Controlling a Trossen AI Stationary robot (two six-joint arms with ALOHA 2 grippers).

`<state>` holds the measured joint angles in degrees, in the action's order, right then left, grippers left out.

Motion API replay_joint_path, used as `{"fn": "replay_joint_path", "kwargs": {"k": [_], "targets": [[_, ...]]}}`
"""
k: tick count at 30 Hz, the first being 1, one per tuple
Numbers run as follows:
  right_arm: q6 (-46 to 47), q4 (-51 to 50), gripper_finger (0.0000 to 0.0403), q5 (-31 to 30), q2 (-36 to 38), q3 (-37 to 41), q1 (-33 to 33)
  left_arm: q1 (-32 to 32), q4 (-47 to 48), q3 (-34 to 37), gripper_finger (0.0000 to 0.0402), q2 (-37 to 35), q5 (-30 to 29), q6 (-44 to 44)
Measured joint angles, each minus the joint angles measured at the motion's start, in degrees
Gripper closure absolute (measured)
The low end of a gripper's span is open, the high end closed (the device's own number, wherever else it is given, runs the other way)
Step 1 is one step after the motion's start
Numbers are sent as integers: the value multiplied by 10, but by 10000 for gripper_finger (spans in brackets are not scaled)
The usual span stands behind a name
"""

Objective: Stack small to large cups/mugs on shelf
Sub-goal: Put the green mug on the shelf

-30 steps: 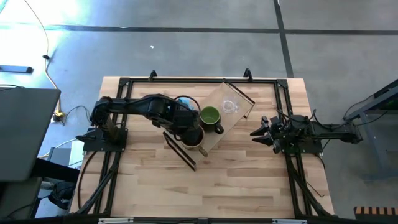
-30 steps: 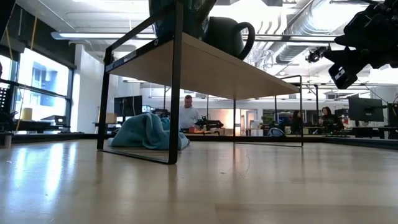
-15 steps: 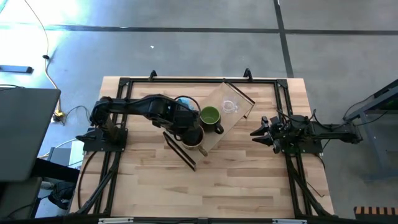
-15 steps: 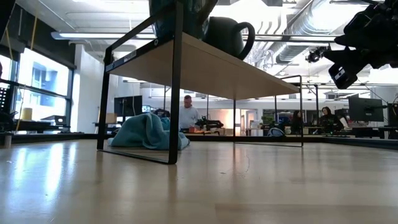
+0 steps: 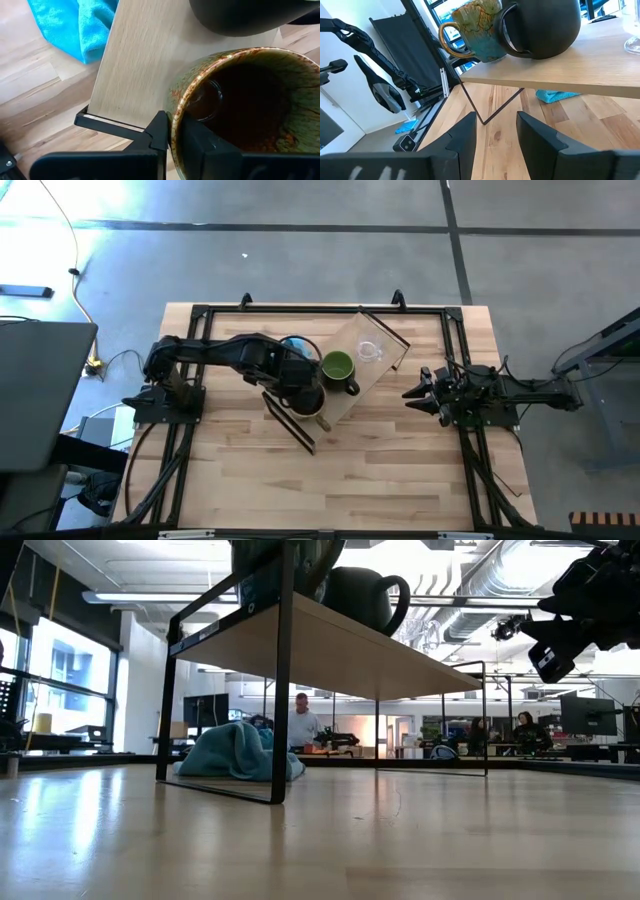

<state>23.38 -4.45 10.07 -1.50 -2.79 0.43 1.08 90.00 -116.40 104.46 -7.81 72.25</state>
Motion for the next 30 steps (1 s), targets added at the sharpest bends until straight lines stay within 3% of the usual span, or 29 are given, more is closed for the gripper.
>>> {"fn": "replay_joint_path", "kwargs": {"k": [26, 30], "targets": [[-3, 0, 272, 0, 0, 0, 0, 0, 0, 0, 387, 0, 3, 0], [-3, 0, 272, 0, 0, 0, 0, 0, 0, 0, 369, 0, 3, 0]]}}
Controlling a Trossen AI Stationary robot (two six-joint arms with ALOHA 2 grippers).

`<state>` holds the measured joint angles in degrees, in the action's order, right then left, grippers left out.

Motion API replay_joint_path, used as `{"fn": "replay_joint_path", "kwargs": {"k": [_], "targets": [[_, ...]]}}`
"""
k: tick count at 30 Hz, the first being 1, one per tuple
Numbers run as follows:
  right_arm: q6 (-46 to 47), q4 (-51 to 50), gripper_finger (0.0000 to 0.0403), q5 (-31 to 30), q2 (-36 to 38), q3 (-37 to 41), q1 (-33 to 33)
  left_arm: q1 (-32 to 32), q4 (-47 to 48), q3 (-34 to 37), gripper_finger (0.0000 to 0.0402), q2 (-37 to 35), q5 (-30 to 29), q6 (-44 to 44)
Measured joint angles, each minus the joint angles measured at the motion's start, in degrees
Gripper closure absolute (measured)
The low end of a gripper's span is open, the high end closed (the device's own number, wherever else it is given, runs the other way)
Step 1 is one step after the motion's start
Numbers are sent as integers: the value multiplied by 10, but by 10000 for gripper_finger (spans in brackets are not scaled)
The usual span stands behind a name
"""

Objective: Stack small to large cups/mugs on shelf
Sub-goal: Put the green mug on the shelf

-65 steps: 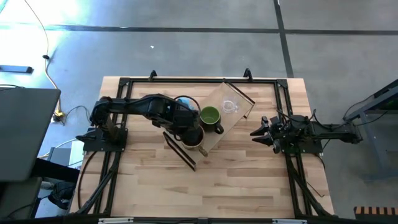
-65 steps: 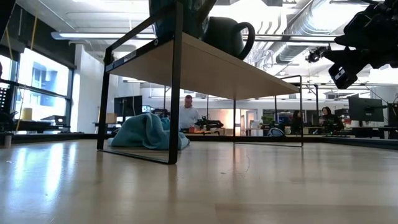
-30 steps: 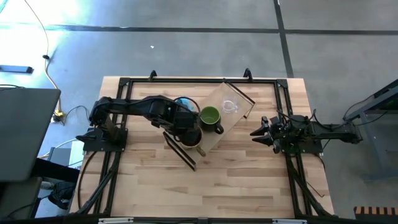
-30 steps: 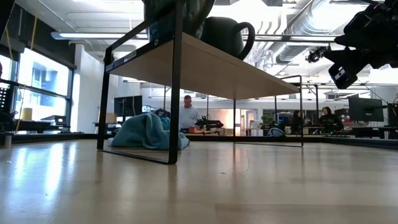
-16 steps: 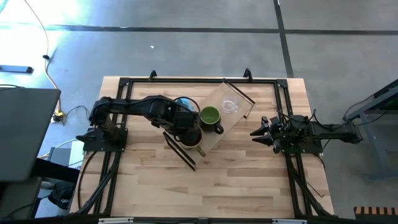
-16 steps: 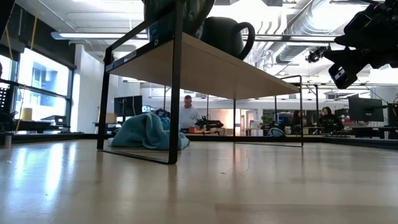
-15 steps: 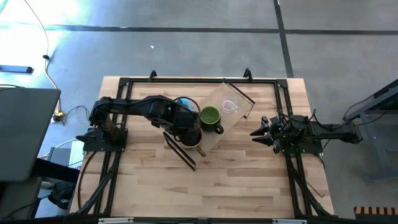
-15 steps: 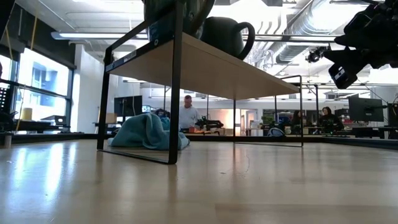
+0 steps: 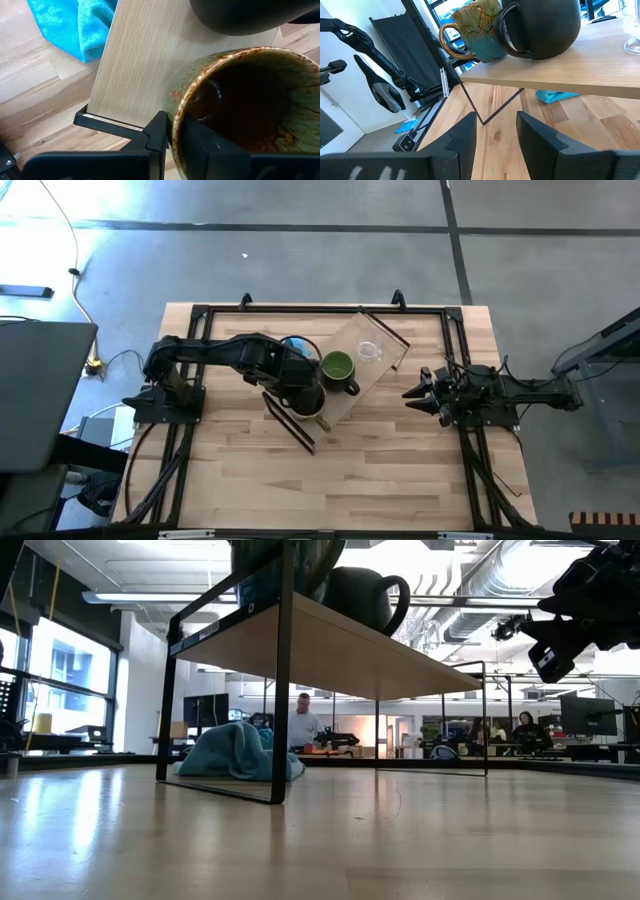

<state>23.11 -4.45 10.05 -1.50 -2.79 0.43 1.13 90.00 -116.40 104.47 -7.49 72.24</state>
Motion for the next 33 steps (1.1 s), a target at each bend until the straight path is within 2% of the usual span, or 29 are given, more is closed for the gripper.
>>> {"fn": "replay_joint_path", "kwargs": {"k": [3, 10, 17, 27, 33], "targets": [[0, 0, 272, 0, 0, 0, 0, 0, 0, 0, 365, 0, 0, 0], [-2, 0, 272, 0, 0, 0, 0, 0, 0, 0, 382, 0, 0, -5], [-7, 0, 272, 0, 0, 0, 0, 0, 0, 0, 356, 0, 3, -9], [-6, 0, 272, 0, 0, 0, 0, 0, 0, 0, 371, 0, 2, -11], [-6, 0, 272, 0, 0, 0, 0, 0, -2, 0, 350, 0, 2, -10]]}}
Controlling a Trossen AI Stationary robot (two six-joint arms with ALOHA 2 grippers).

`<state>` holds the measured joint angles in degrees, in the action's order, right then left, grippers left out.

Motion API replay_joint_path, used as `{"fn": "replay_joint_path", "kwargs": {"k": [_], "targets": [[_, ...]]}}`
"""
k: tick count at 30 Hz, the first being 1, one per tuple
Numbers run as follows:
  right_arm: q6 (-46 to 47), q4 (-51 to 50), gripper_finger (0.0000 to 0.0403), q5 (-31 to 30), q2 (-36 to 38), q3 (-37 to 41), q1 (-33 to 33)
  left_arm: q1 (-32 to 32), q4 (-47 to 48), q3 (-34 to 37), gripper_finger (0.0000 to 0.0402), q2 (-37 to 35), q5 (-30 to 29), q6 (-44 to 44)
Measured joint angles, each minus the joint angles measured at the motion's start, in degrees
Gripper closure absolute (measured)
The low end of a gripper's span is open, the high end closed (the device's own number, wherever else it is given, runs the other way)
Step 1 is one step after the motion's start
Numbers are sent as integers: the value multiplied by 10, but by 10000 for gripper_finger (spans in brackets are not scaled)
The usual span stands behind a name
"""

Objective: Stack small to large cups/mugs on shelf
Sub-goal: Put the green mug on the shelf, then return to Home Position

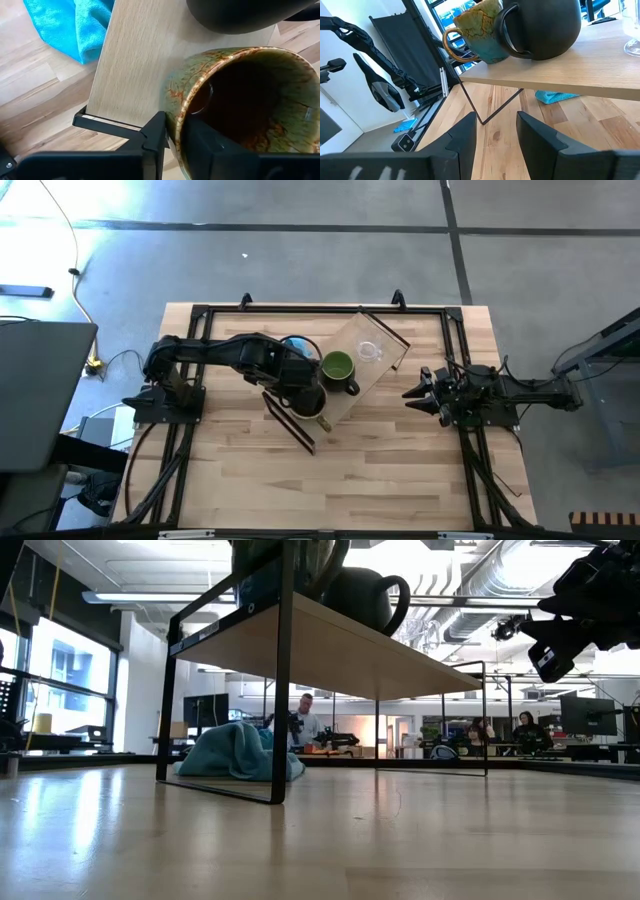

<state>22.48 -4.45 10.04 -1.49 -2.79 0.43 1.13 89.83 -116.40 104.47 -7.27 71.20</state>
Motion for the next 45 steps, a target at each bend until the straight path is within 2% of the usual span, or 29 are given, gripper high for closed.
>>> {"fn": "replay_joint_path", "kwargs": {"k": [14, 45], "targets": [[-2, 0, 272, 0, 0, 0, 0, 0, 1, 0, 346, 0, 0, 2], [-4, 0, 272, 0, 0, 0, 0, 0, 1, 0, 247, 0, -3, 13]]}}
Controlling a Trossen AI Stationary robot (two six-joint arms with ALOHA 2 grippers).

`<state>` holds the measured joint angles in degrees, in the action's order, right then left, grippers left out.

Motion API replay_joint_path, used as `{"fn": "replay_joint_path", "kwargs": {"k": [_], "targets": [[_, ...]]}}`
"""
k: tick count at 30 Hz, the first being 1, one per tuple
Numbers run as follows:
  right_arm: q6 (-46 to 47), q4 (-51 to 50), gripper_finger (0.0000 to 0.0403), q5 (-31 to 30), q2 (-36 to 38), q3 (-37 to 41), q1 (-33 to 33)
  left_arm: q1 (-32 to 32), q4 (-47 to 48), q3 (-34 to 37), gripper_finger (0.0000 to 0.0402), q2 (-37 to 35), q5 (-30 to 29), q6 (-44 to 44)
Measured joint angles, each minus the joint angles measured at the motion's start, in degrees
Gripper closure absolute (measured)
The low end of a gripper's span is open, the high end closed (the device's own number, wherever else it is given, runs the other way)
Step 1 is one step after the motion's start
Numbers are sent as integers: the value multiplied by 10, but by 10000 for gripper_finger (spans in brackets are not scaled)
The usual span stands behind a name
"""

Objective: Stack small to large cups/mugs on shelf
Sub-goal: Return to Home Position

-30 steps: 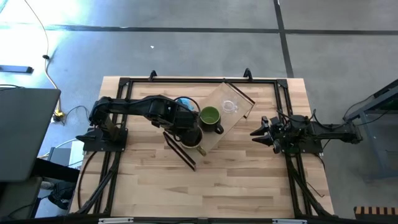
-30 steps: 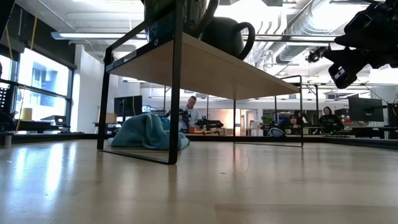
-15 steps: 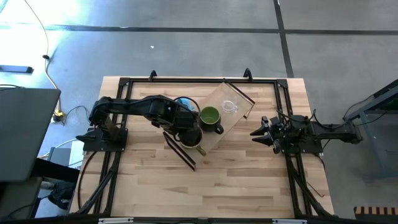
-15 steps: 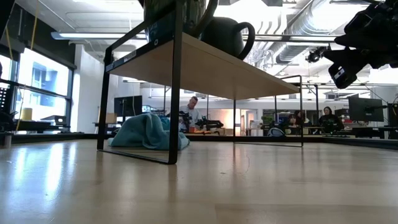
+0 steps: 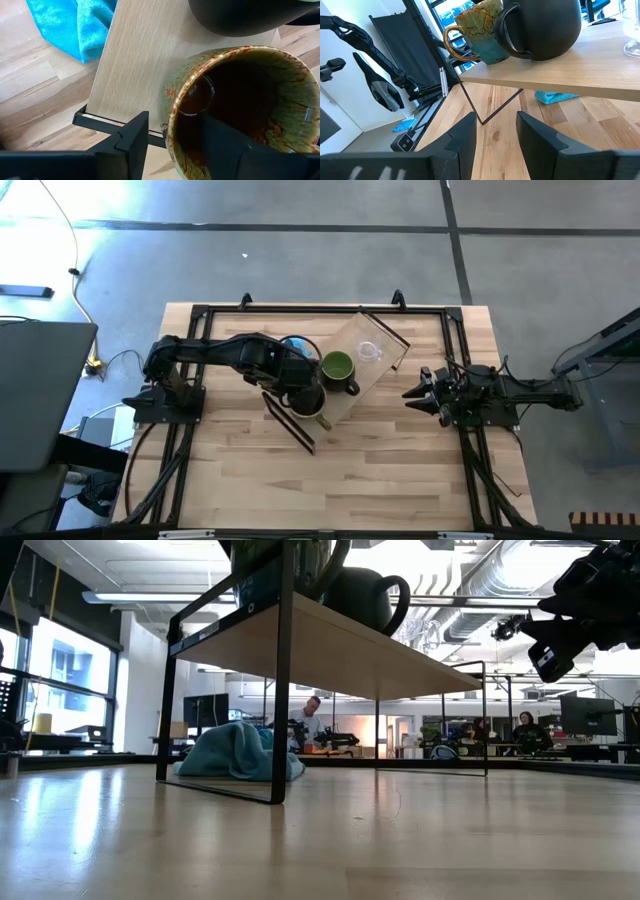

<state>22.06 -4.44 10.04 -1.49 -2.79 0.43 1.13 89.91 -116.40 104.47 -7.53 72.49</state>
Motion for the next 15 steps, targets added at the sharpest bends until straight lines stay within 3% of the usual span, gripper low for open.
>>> {"fn": "replay_joint_path", "kwargs": {"k": [15], "targets": [[0, 0, 272, 0, 0, 0, 0, 0, 0, 0, 187, 0, -2, 2]]}}
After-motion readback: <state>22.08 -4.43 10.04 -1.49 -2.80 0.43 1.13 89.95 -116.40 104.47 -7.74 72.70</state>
